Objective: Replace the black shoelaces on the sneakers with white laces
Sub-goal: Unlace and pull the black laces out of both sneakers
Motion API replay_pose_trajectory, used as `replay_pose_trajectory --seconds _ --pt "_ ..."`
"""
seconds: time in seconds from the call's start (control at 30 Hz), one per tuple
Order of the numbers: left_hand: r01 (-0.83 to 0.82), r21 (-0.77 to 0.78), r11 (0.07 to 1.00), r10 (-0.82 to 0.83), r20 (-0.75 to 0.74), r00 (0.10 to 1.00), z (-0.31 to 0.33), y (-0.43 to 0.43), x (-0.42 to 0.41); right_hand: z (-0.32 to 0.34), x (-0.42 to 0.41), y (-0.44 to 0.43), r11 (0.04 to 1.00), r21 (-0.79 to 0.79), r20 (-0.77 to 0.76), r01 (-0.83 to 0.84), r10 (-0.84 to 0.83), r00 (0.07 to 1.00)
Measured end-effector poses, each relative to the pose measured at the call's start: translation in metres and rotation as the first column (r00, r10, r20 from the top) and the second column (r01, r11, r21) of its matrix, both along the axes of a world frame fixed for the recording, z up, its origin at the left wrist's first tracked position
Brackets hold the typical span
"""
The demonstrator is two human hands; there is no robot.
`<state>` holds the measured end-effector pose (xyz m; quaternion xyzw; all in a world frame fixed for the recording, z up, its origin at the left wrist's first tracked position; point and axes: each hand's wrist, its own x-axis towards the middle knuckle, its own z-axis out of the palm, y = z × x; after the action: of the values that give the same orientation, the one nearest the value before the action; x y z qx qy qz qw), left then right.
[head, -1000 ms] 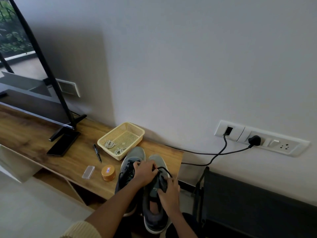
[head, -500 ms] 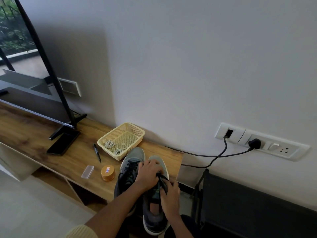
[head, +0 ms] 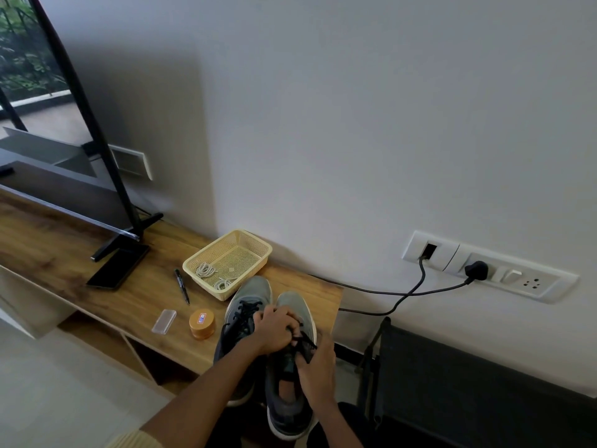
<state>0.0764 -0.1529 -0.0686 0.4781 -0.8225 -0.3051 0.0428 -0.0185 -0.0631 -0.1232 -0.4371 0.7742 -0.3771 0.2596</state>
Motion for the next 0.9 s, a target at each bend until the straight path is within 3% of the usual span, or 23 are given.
replay_pose_trajectory --seconds 0.1,0.17,0.27,0.33,0.4,0.43,0.5,0.6,0.67,0.77,0.9 --pt "0.016 0.162 0.987 -0.005 -0.065 0.998 0.007 -0.004 0.007 0.005 -0.001 0.001 0.998 0.038 -0.004 -0.053 0.054 0.999" --pt "-0.001 0.283 0.959 0.062 -0.206 0.977 0.012 -0.007 0.012 0.008 -0.004 0.001 0.995 0.075 -0.078 -0.063 0.069 0.995" --pt "0.021 0.316 0.948 0.090 -0.333 0.939 0.027 -0.006 0.023 0.015 -0.009 0.007 0.993 0.094 -0.129 -0.076 0.087 0.988" --pt "0.144 0.242 0.960 -0.085 -0.241 0.967 0.031 -0.006 0.032 0.021 -0.011 0.012 0.991 0.091 -0.140 -0.094 0.106 0.985" --pt "0.237 0.131 0.963 -0.240 0.004 0.971 0.031 -0.005 0.041 0.025 -0.012 0.016 0.990 0.063 -0.122 -0.124 0.131 0.984" --pt "0.262 0.100 0.960 -0.271 0.090 0.958 0.026 -0.006 0.044 0.027 -0.012 0.017 0.989 0.045 -0.109 -0.140 0.144 0.984" --pt "0.267 0.105 0.958 -0.279 0.120 0.953 0.020 -0.007 0.048 0.027 -0.011 0.017 0.989 -0.030 -0.058 -0.147 0.145 0.988" --pt "0.180 0.073 0.981 -0.185 0.058 0.981 0.016 -0.006 0.044 0.023 -0.008 0.010 0.987 -0.159 0.051 0.008 0.000 0.999" --pt "0.077 -0.052 0.996 -0.075 0.043 0.996 0.017 -0.004 0.033 0.020 -0.009 0.002 0.988 -0.102 0.075 0.116 -0.109 0.991" --pt "-0.065 -0.174 0.983 0.074 0.042 0.996 0.015 -0.004 0.011 0.016 -0.010 -0.011 0.998 -0.035 0.119 0.061 -0.056 0.991" --pt "0.002 -0.246 0.969 0.058 0.237 0.970 0.004 -0.003 -0.009 0.010 -0.006 -0.026 0.998 0.009 0.101 -0.067 0.066 0.993"
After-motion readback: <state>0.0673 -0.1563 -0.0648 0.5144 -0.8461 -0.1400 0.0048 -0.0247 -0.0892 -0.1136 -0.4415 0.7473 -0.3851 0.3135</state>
